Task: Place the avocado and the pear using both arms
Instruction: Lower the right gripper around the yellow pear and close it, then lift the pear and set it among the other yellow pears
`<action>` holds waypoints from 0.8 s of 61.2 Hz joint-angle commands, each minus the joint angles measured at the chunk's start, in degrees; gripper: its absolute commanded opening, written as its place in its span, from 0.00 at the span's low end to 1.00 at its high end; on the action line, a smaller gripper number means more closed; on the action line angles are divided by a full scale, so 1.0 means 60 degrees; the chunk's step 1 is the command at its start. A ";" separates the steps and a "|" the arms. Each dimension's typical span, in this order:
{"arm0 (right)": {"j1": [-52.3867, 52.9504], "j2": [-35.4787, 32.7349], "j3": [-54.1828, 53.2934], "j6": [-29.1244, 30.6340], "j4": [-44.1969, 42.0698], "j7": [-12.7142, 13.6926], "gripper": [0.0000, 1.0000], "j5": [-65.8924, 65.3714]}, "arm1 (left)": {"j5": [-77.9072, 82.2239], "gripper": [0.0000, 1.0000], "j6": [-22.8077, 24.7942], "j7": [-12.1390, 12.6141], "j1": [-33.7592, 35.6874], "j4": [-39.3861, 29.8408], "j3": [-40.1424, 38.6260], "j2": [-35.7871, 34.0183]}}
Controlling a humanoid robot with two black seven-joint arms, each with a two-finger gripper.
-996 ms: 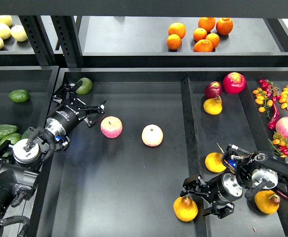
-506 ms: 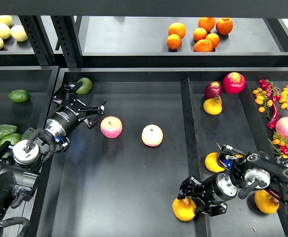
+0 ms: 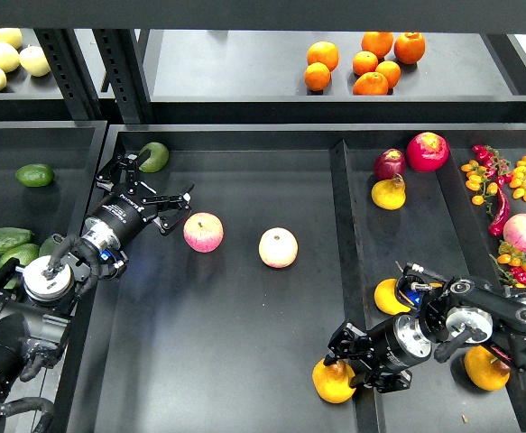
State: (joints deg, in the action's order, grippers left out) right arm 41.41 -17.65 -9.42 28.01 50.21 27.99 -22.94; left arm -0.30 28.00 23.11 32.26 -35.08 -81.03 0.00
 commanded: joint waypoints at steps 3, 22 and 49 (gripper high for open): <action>0.0012 -0.0003 -0.0041 -0.0002 0.0039 0.0002 0.10 0.0059 | 0.0005 0.99 0.0000 0.0001 -0.0015 0.0002 -0.0001 0.0000; 0.0013 -0.0018 -0.0729 -0.0002 0.0069 0.0002 0.04 0.0176 | 0.0005 0.99 0.0000 0.0001 -0.0089 0.0002 -0.0001 0.0000; 0.1345 -0.0808 -0.1052 -0.0002 0.0259 0.0002 0.04 0.1494 | 0.0005 0.99 0.0000 0.0001 -0.0147 0.0002 -0.0015 0.0000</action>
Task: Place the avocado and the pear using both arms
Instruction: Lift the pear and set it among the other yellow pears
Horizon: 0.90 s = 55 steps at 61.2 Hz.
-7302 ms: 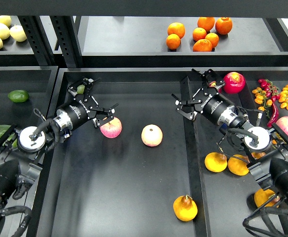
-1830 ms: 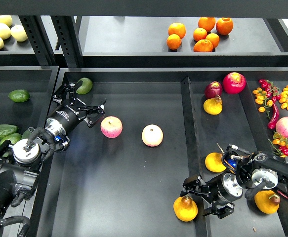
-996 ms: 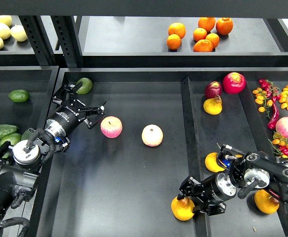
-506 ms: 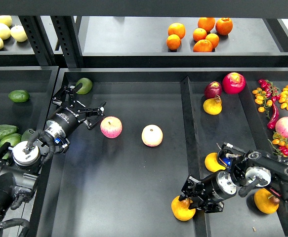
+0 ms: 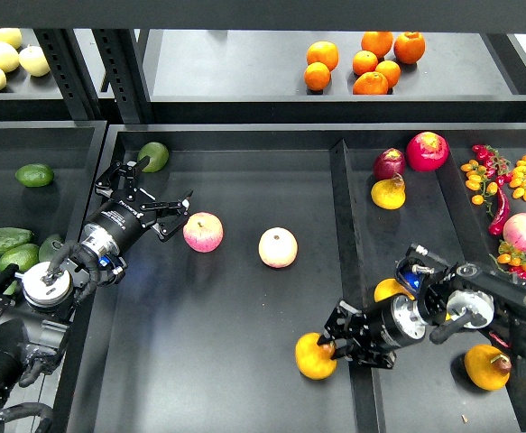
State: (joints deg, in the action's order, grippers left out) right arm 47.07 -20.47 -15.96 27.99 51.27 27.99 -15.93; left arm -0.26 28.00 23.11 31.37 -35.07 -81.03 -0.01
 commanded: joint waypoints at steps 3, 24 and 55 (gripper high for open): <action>0.0504 -0.0484 0.0053 0.0002 0.0113 0.0002 0.04 0.0442 | 0.0000 0.99 0.0000 0.0000 0.0001 0.0001 -0.0015 0.0001; 0.0841 -0.2431 0.0185 0.0002 0.0933 0.0002 0.04 0.1072 | 0.0015 0.99 0.0000 0.0000 0.0001 -0.0014 0.0000 0.0001; 0.0124 -0.3942 0.0434 0.0002 0.1299 0.0002 0.05 0.1175 | 0.0059 0.99 0.0000 0.0000 0.0001 0.0030 0.0000 0.0001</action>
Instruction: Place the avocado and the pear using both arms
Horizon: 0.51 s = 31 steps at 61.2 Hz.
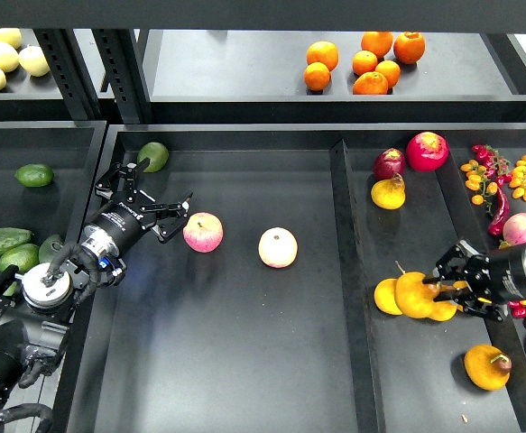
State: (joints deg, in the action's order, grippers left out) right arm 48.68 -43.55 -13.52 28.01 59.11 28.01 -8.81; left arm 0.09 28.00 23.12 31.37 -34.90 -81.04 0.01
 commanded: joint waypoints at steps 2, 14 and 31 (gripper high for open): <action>-0.0203 -0.0111 0.0026 -0.0001 -0.0008 -0.0002 0.05 -0.0011 | 0.0000 0.99 0.0000 0.0000 0.0001 0.0001 0.0000 -0.0001; -0.0657 -0.0096 0.0041 -0.0001 -0.0023 -0.0002 0.05 -0.0098 | 0.0000 0.99 0.0000 0.0000 0.0001 0.0001 0.0000 -0.0001; -0.1258 -0.0023 0.0026 -0.0001 -0.0125 -0.0002 0.05 -0.0362 | 0.0000 0.99 0.0000 0.0000 0.0001 0.0001 -0.0014 -0.0001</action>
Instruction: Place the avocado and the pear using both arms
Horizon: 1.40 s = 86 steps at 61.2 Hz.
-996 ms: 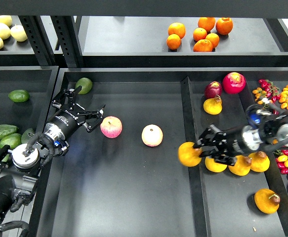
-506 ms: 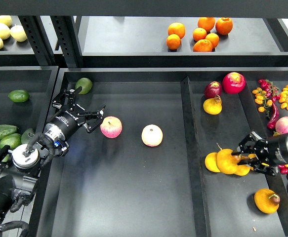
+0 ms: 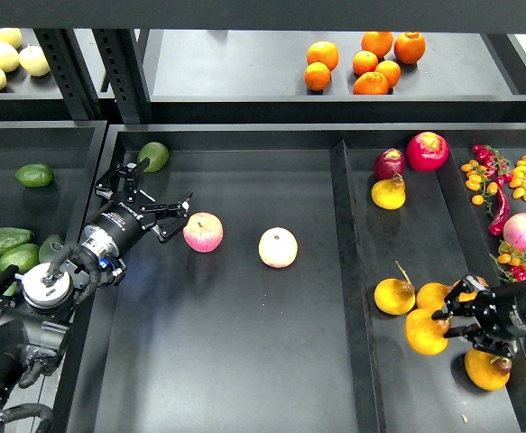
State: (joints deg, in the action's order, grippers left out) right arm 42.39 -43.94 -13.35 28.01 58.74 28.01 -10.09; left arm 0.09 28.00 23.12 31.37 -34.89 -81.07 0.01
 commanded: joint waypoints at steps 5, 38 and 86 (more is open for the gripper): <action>-0.0516 0.0087 -0.0002 -0.0001 -0.0137 -0.0001 0.06 -0.0310 | 0.0000 0.99 0.0000 0.0000 0.0001 0.0000 -0.0010 -0.0001; -0.1132 0.0761 -0.0002 -0.0001 -0.1074 -0.0001 0.10 -0.0633 | 0.0000 0.99 0.0000 0.0000 0.0001 0.0000 -0.0010 -0.0001; -0.0795 -0.0088 -0.0266 -0.0001 -0.0284 -0.0001 0.95 0.1007 | 0.0000 0.99 0.0000 0.0000 -0.0102 0.0000 -0.0053 -0.0001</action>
State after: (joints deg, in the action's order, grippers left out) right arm 36.84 -42.33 -14.66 27.99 55.53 28.00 -6.16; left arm 0.09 28.00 23.12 30.97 -34.81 -81.30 0.00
